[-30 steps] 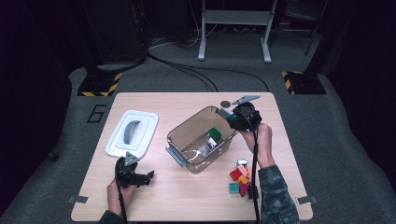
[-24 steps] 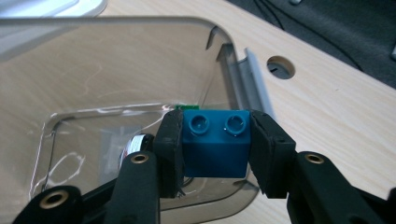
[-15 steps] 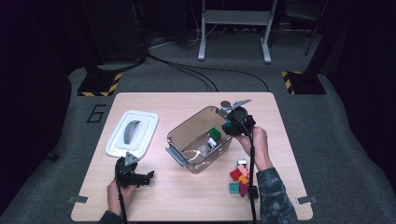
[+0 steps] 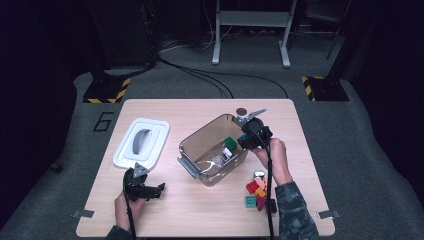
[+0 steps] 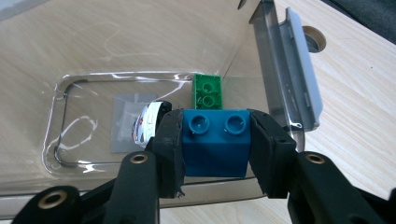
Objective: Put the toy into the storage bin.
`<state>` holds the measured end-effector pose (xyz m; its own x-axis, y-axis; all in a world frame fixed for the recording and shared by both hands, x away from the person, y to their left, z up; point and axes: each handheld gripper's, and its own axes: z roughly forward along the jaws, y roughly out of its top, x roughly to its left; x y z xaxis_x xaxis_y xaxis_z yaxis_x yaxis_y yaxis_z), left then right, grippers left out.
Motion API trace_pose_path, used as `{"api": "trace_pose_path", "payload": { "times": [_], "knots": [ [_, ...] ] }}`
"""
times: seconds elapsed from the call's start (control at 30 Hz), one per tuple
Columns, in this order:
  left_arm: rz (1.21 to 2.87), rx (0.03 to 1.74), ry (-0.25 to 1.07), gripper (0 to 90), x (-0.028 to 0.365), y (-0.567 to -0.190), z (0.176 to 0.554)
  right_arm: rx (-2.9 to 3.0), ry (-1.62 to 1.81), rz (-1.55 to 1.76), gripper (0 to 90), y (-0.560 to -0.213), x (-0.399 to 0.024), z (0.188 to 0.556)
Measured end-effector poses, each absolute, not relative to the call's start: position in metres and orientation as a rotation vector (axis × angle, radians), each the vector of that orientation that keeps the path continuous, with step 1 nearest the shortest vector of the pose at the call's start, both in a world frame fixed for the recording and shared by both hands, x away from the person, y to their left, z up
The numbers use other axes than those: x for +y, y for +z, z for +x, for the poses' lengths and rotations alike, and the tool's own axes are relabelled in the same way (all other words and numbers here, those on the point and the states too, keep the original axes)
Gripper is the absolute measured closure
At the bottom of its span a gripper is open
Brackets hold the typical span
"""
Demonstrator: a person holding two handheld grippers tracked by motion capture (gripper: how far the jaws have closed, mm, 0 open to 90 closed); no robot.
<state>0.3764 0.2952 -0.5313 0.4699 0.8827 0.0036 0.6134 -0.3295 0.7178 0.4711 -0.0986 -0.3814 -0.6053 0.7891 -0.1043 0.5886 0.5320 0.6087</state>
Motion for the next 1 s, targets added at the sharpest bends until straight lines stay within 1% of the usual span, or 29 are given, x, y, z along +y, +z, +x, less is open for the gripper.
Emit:
{"api": "trace_pose_path", "payload": {
  "times": [0.13, 0.17, 0.23, 0.33, 0.37, 0.4, 0.43, 0.5, 0.53, 0.67, 0.7, 0.83, 1.0],
  "knots": [
    [2.063, 1.236, 0.528, 0.4, 0.295, -0.531, 0.376, 2.425, 0.723, 1.11, 57.1, -0.384, -0.097, 0.472],
    [2.063, 1.236, 0.528, 0.4, 0.295, -0.531, 0.376, 2.43, 0.708, 1.088, 54.1, -0.386, -0.096, 0.472],
    [2.065, 1.236, 0.527, 0.4, 0.295, -0.531, 0.376, 2.431, 0.7, 1.087, 52.4, -0.386, -0.096, 0.472],
    [2.067, 1.235, 0.522, 0.4, 0.295, -0.531, 0.376, 2.425, 0.692, 1.127, 45.2, -0.386, -0.096, 0.471],
    [2.063, 1.236, 0.528, 0.4, 0.295, -0.531, 0.376, 2.42, 0.715, 1.123, 40.1, -0.385, -0.098, 0.47],
    [2.064, 1.236, 0.528, 0.4, 0.295, -0.531, 0.376, 2.42, 0.715, 1.123, 40.1, -0.385, -0.098, 0.47],
    [2.066, 1.235, 0.524, 0.4, 0.295, -0.531, 0.376, 2.413, 0.726, 1.129, 36.6, -0.383, -0.099, 0.468],
    [2.066, 1.235, 0.524, 0.4, 0.295, -0.531, 0.376, 2.377, 0.796, 1.156, 26.6, -0.378, -0.103, 0.462],
    [2.065, 1.235, 0.524, 0.4, 0.295, -0.531, 0.376, 2.377, 0.796, 1.156, 26.6, -0.378, -0.103, 0.462],
    [2.064, 1.235, 0.529, 0.4, 0.295, -0.531, 0.376, 2.345, 0.845, 1.168, 16.6, -0.372, -0.112, 0.455],
    [2.064, 1.236, 0.528, 0.4, 0.295, -0.531, 0.376, 2.33, 0.86, 1.178, 15.0, -0.371, -0.114, 0.453],
    [2.066, 1.233, 0.53, 0.4, 0.295, -0.531, 0.377, 2.288, 0.908, 1.21, 13.2, -0.367, -0.127, 0.444],
    [2.063, 1.236, 0.528, 0.4, 0.295, -0.531, 0.376, 2.247, 0.927, 1.256, 9.5, -0.371, -0.144, 0.431]
  ]
}}
